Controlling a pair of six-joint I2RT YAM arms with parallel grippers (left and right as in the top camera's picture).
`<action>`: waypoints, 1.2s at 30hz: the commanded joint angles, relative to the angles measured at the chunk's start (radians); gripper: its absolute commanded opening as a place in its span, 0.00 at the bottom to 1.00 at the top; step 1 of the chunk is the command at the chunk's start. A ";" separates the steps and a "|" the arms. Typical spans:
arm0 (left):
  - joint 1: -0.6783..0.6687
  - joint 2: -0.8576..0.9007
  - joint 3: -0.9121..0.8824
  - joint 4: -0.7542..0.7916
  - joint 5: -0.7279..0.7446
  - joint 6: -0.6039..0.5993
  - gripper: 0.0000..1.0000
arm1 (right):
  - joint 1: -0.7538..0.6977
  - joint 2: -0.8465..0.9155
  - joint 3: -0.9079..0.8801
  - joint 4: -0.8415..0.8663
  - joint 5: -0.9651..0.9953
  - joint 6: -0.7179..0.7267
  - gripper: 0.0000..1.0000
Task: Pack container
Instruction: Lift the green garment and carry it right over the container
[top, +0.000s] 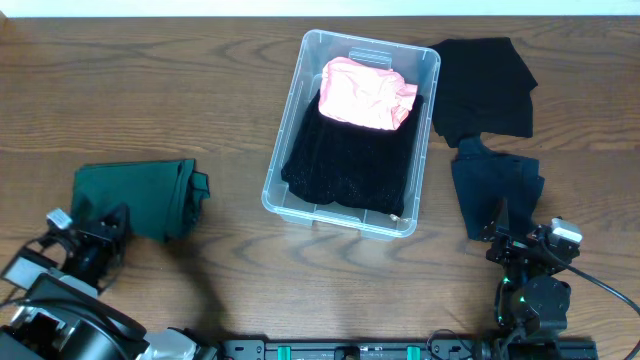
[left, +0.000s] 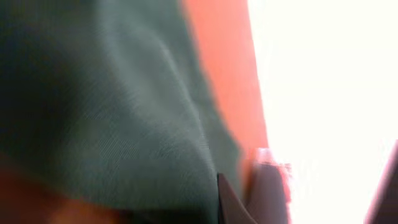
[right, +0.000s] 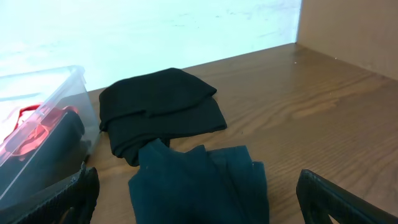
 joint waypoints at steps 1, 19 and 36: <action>-0.005 -0.039 0.064 0.066 0.229 -0.137 0.06 | -0.005 -0.004 -0.003 -0.001 0.000 0.010 0.99; -0.411 -0.344 0.251 0.985 0.243 -1.098 0.06 | -0.005 -0.004 -0.003 -0.001 0.000 0.010 0.99; -0.977 -0.353 0.251 0.938 0.182 -1.009 0.06 | -0.005 -0.004 -0.003 -0.001 0.000 0.010 0.99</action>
